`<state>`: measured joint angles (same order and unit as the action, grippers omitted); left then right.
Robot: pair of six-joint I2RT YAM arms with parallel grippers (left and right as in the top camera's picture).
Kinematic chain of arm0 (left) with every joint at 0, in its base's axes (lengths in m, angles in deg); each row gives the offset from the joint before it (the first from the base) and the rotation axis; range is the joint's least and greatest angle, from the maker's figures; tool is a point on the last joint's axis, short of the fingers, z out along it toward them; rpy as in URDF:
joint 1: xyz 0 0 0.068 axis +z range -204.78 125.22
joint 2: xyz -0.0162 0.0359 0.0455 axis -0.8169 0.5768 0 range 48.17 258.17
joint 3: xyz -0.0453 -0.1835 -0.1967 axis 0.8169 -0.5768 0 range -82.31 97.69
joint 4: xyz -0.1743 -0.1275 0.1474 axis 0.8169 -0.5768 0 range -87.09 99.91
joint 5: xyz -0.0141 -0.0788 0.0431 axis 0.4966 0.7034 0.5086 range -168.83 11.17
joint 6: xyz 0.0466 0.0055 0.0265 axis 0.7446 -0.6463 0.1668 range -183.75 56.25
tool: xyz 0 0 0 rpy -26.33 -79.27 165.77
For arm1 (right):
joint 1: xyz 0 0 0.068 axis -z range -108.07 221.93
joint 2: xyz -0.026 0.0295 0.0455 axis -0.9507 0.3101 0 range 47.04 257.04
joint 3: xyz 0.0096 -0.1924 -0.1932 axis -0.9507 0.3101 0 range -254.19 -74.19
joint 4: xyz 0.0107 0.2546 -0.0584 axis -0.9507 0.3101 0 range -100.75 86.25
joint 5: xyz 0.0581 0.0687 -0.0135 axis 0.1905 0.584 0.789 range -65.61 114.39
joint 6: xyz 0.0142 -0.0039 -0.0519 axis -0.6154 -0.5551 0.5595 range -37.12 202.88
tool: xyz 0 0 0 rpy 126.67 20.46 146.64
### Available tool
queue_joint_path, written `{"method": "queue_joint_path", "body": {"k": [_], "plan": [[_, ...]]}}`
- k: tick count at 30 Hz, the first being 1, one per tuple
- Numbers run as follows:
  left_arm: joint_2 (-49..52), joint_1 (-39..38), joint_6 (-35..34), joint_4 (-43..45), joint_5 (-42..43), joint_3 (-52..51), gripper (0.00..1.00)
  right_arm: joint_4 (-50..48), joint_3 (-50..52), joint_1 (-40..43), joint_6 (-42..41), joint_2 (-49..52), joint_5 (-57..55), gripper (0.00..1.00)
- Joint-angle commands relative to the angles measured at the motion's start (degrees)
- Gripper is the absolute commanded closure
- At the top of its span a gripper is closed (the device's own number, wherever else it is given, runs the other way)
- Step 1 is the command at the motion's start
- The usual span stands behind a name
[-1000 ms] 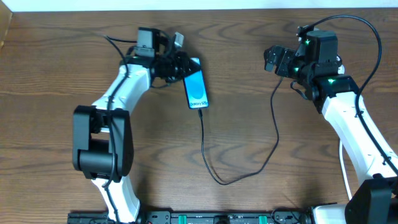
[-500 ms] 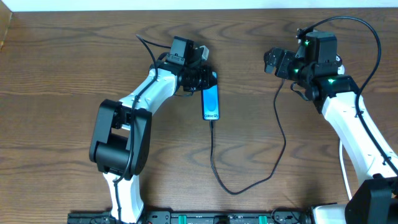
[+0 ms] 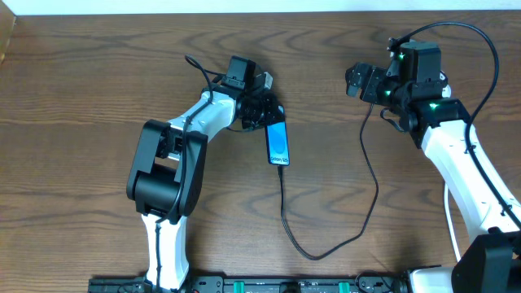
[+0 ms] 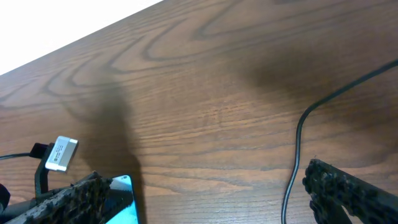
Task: Plug charger to phone and switch on socket
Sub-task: 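Lower the phone with the left gripper onto the table center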
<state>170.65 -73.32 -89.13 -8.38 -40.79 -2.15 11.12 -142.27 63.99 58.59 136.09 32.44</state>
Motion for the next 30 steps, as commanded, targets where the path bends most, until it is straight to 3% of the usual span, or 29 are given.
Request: {"method": "queue_joint_path", "body": {"k": [1, 30], "plan": [[-0.04, -0.2, -0.46, -2.62, 2.03, 0.66, 0.93, 0.11, -0.28, 0.13, 0.83, -0.9, -0.52, 0.01], [0.02, -0.2, 0.04, -6.97, -1.42, 0.66, 0.92, 0.04, -0.26, 0.13, 0.81, -0.9, -0.48, 0.01]]}}
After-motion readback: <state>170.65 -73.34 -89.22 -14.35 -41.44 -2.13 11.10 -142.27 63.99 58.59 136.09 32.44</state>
